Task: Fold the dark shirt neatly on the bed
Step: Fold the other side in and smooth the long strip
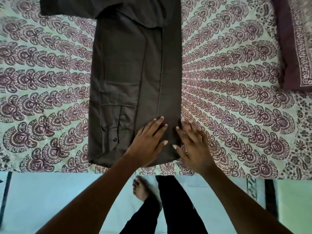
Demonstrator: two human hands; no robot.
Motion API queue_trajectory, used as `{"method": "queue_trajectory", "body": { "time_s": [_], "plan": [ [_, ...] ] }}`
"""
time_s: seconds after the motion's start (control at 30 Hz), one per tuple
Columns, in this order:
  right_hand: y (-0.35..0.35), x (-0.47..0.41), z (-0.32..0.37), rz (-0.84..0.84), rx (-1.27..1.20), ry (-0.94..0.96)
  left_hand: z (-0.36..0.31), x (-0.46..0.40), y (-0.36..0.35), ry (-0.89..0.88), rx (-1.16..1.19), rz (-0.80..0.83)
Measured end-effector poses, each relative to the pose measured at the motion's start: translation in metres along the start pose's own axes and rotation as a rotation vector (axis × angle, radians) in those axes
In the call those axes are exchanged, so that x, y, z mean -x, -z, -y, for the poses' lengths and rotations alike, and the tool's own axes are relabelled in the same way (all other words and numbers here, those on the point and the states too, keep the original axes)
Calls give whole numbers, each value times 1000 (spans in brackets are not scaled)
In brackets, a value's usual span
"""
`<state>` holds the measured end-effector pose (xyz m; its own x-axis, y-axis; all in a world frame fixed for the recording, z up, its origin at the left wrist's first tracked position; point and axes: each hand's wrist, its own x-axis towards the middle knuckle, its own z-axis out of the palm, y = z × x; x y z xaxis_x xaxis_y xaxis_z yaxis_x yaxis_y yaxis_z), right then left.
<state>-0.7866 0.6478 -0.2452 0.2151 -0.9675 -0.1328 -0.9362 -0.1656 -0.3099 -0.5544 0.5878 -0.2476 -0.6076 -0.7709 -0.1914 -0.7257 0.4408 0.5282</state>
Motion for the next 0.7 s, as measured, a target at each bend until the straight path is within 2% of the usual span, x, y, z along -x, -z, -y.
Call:
{"method": "queue_trajectory", "body": {
  "time_s": [0.13,0.27,0.4,0.5,0.7],
  "plan": [
    [21,-48,13,-163,-268,-128,-7,-29,43,131,330,-195],
    [39,-110,24,-322,-572,-231,2,-70,82,297,429,-385],
    [59,-175,35,-308,-846,-381,19,-109,118,489,635,-482],
    [68,-221,38,-305,-895,-387,35,-131,138,535,638,-570],
    [77,-315,49,-257,-791,-340,105,-174,175,610,642,-695]
  ]
}}
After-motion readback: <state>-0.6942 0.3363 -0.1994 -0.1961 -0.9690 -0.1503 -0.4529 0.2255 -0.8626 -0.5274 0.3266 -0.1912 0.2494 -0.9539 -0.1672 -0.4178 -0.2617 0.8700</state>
